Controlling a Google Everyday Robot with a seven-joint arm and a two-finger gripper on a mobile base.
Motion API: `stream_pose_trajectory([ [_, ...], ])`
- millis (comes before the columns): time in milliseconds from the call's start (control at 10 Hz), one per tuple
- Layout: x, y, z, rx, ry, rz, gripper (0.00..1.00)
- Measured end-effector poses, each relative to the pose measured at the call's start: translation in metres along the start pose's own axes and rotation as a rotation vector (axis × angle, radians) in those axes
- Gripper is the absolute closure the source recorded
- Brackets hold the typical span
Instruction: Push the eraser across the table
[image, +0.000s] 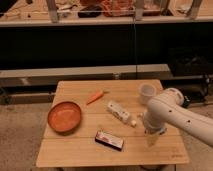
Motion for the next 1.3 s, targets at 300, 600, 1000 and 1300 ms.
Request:
stream_pose_trajectory([
  [300,-0.005,0.003,0.005,-0.002,-0.006,-0.004,0.2],
  [600,-0.007,0.004,0.009,-0.003,-0.008,-0.013,0.2],
  [1000,-0.011,0.008,0.014,-0.004,-0.015,-0.018,0.2],
  [1300,-0.012,0.011,0.018,-0.005,-0.019,-0.022,0.2],
])
